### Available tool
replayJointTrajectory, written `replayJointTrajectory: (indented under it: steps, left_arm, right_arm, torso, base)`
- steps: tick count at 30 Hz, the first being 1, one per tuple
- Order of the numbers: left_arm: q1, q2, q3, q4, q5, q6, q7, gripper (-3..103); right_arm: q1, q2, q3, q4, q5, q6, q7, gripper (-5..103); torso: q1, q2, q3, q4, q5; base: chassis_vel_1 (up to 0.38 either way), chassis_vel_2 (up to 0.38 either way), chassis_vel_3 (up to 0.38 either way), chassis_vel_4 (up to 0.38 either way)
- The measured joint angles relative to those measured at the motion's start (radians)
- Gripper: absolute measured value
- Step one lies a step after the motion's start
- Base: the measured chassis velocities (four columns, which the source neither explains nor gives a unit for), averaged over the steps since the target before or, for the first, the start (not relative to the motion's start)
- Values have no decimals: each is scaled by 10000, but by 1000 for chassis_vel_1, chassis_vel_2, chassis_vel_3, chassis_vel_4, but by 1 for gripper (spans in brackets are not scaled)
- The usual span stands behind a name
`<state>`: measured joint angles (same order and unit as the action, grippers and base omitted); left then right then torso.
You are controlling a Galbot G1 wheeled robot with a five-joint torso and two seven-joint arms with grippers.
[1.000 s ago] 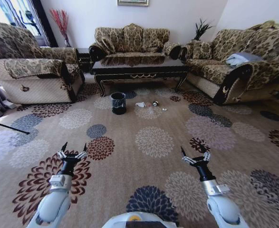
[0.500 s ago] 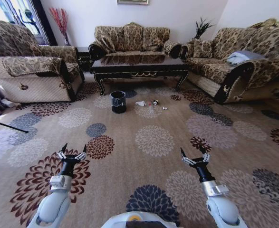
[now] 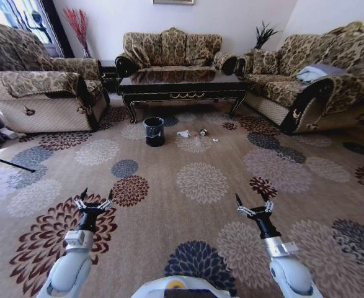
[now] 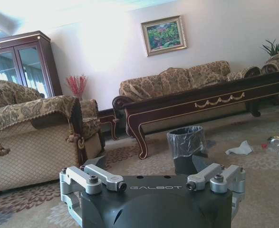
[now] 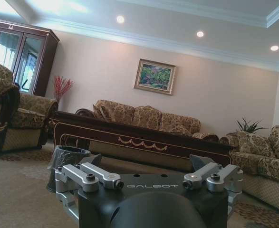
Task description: Move to the front of the table and pick up the trash from the floor, then place it into the trash bin.
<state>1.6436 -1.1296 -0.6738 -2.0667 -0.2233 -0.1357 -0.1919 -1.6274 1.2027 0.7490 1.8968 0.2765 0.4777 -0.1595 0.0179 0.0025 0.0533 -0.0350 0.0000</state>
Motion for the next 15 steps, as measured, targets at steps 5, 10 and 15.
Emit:
replayJointTrajectory:
  steps: [5,10,15]
  left_arm:
    - [17,-11,-1,10,16,-2,-6,100]
    - [72,-49,-1,64,28,-1,-72,100]
    - [94,-97,-28,291,40,-175,-158,100]
  right_arm:
    - [-82,5,29,8,1,7,-3,100]
    - [-105,23,31,12,-7,18,-10,100]
    - [-105,-4,34,33,-100,-51,-13,100]
  torso:
    - [19,-28,-159,-1,0]
    - [32,-28,-177,0,0]
    - [34,-28,-165,0,-1]
  base:
    - [0,0,0,0]
    - [0,0,0,0]
    - [0,0,0,0]
